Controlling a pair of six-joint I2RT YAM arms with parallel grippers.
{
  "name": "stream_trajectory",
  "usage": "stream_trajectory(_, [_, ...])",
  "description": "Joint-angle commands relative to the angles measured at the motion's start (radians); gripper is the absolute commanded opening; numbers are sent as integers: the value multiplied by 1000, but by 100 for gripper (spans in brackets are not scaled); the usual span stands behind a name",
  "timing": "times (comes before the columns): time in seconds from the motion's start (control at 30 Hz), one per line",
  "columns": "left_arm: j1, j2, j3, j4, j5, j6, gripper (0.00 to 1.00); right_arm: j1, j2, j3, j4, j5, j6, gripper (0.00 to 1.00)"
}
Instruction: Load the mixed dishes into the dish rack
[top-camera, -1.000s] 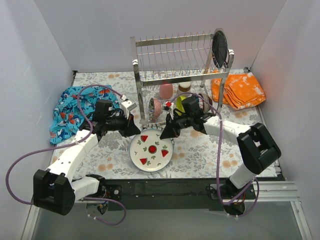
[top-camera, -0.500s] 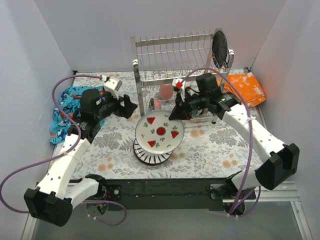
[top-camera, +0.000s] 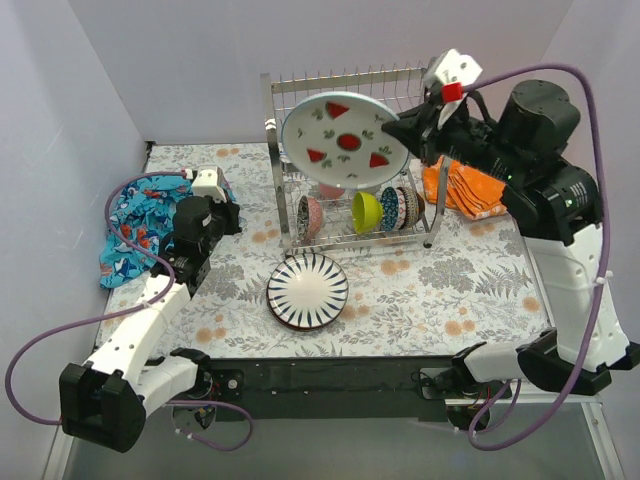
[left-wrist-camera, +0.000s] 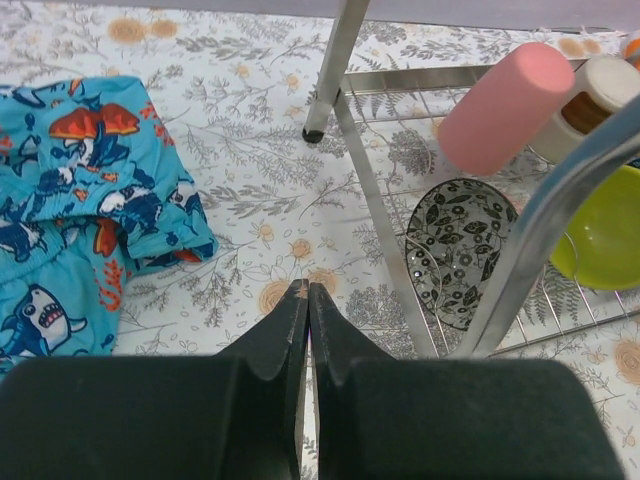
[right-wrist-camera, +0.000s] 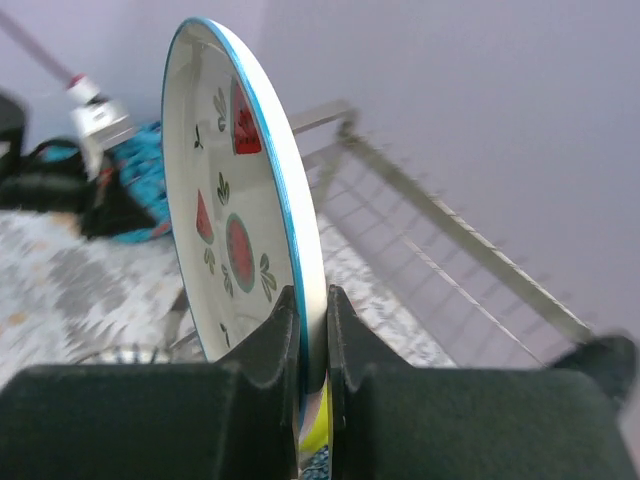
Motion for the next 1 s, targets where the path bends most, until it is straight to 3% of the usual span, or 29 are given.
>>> stream_trajectory(0.0, [4,32,-19,55,-34,-79,0,-5,-61,-82,453,515,86,1])
stream_trajectory(0.07, [4,48,-19,55,20,-90,0,-5,-49,-87,518,709,75,1])
stream_trajectory(0.17, [4,65,-21,95,58,-110,0,-5,8,-54,589,864,51,1])
stream_trajectory(0.47, [4,43,-50,83,117,-151,0,94,101,-102,875,1178,-193,1])
stream_trajectory(0.97, [4,14,-102,106,180,-231,0,104,230,-33,871,1321,-345,1])
